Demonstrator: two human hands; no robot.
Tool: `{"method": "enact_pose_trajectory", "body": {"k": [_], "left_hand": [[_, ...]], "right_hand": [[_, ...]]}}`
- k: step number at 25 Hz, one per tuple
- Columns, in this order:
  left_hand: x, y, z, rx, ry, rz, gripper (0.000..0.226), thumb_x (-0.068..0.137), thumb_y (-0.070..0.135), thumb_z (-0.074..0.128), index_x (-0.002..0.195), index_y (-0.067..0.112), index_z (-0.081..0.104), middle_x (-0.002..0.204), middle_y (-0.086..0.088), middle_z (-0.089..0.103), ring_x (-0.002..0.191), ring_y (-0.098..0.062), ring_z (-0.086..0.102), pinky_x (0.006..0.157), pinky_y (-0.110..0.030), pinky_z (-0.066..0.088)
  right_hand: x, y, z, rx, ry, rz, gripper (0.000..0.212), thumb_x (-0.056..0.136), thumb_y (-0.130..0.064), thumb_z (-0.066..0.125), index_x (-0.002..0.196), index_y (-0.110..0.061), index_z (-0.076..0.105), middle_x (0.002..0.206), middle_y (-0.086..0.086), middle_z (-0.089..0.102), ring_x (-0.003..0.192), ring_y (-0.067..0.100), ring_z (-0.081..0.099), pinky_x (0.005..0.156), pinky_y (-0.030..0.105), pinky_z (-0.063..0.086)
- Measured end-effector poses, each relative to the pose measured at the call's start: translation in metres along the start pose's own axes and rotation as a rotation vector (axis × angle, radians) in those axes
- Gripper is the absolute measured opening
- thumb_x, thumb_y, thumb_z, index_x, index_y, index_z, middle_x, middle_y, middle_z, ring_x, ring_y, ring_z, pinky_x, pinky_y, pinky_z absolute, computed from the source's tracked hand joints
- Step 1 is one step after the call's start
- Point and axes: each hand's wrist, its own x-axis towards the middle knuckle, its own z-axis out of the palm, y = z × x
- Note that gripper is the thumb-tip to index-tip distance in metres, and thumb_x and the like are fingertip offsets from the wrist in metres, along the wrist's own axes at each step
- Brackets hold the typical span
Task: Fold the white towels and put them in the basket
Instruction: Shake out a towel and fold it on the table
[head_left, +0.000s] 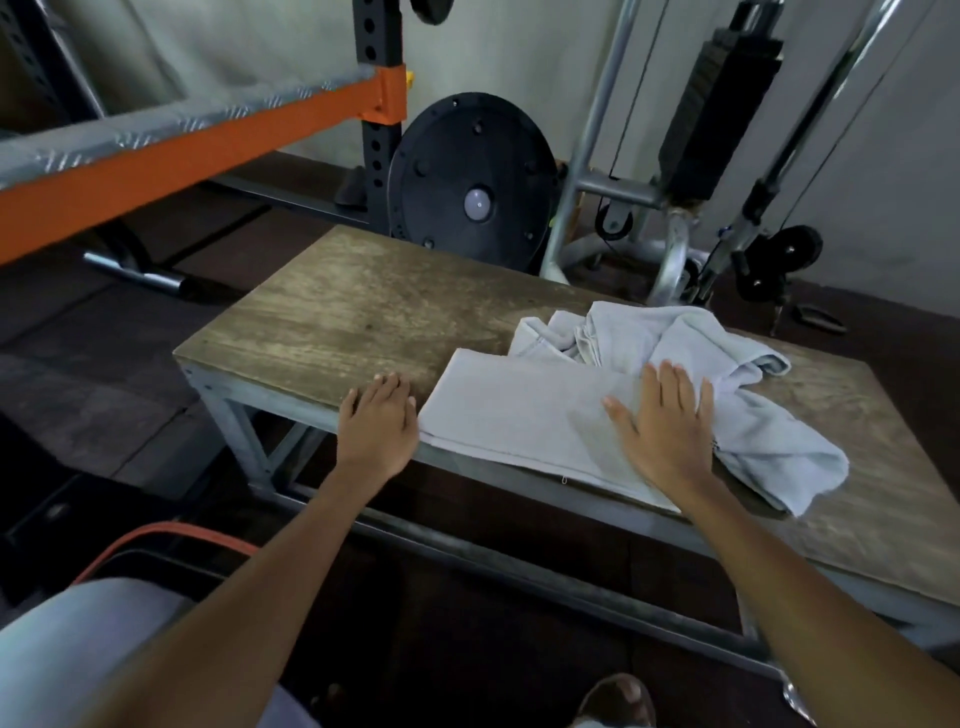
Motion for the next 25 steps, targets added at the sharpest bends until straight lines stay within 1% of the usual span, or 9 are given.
{"method": "enact_pose_trajectory", "body": {"k": [3,5,8,11,13,15,20,23,25], "left_hand": [[-0.003,0.005,-0.011,-0.099,0.156,-0.108,0.034,0.096,0.029,0.038,0.103,0.01,0.066,0.109,-0.011,0.061,0.108,-0.03,0.051,0.089,-0.042,0.04],[0.0,0.014,-0.016,-0.179,0.058,-0.138,0.038,0.094,0.037,0.04,0.093,0.008,0.065,0.097,-0.012,0.063,0.095,-0.031,0.058,0.078,-0.038,0.047],[0.01,0.033,-0.017,-0.262,-0.13,-0.144,0.049,0.09,0.048,0.045,0.113,0.006,0.054,0.111,-0.011,0.058,0.103,-0.032,0.056,0.084,-0.044,0.049],[0.015,0.043,-0.011,-0.321,-0.144,-0.154,0.059,0.09,0.045,0.052,0.128,0.002,0.04,0.129,-0.015,0.047,0.121,-0.032,0.044,0.095,-0.045,0.043],[0.018,0.042,-0.005,-0.282,-0.136,-0.159,0.058,0.09,0.042,0.054,0.131,0.004,0.039,0.134,-0.015,0.044,0.125,-0.031,0.04,0.098,-0.044,0.04],[0.022,0.038,-0.003,-0.266,-0.155,-0.167,0.056,0.089,0.043,0.055,0.129,0.007,0.043,0.133,-0.013,0.045,0.125,-0.03,0.041,0.098,-0.044,0.041],[0.029,0.037,-0.004,-0.354,-0.166,-0.208,0.042,0.082,0.048,0.057,0.106,0.014,0.058,0.104,-0.005,0.061,0.099,-0.026,0.057,0.086,-0.042,0.048],[0.023,0.035,-0.011,-0.564,-0.18,-0.216,0.036,0.086,0.044,0.058,0.092,0.008,0.063,0.078,-0.002,0.061,0.075,-0.021,0.059,0.064,-0.031,0.044],[0.017,0.034,-0.017,-0.744,-0.186,-0.222,0.032,0.086,0.04,0.062,0.093,0.009,0.063,0.081,-0.004,0.063,0.075,-0.02,0.06,0.065,-0.031,0.043]], "right_hand": [[0.035,-0.049,-0.019,0.012,0.067,-0.228,0.058,0.092,-0.051,0.026,0.136,-0.017,0.044,0.137,0.006,0.05,0.128,0.026,0.037,0.105,0.044,0.016],[0.062,-0.087,-0.029,0.055,-0.035,-0.363,0.044,0.095,-0.04,0.039,0.135,-0.023,0.046,0.138,0.002,0.051,0.128,0.023,0.035,0.101,0.041,0.019],[0.097,-0.136,-0.026,0.093,-0.349,-0.475,0.05,0.096,-0.042,0.039,0.143,-0.027,0.035,0.147,0.003,0.041,0.141,0.025,0.02,0.109,0.043,0.011],[0.119,-0.164,-0.002,0.049,-0.569,-0.418,0.052,0.093,-0.042,0.04,0.143,-0.029,0.031,0.146,0.008,0.04,0.143,0.031,0.015,0.111,0.049,0.013],[0.123,-0.173,0.004,0.047,-0.573,-0.367,0.045,0.087,-0.032,0.046,0.132,-0.027,0.043,0.14,0.01,0.043,0.135,0.033,0.027,0.106,0.048,0.025],[0.121,-0.175,-0.001,0.114,-0.521,-0.388,0.038,0.086,-0.022,0.05,0.124,-0.022,0.054,0.131,0.009,0.051,0.127,0.03,0.037,0.1,0.042,0.025],[0.116,-0.154,-0.037,0.514,-0.539,-0.373,0.014,0.088,-0.026,0.061,0.102,-0.023,0.062,0.094,-0.005,0.057,0.095,0.018,0.053,0.079,0.03,0.039],[0.115,-0.136,-0.059,0.575,-0.509,-0.361,0.009,0.084,-0.03,0.066,0.093,-0.03,0.063,0.092,-0.008,0.06,0.093,0.013,0.055,0.089,0.035,0.039],[0.113,-0.123,-0.073,0.557,-0.45,-0.367,0.006,0.082,-0.034,0.067,0.085,-0.036,0.064,0.097,-0.009,0.063,0.1,0.013,0.055,0.098,0.041,0.036]]}}
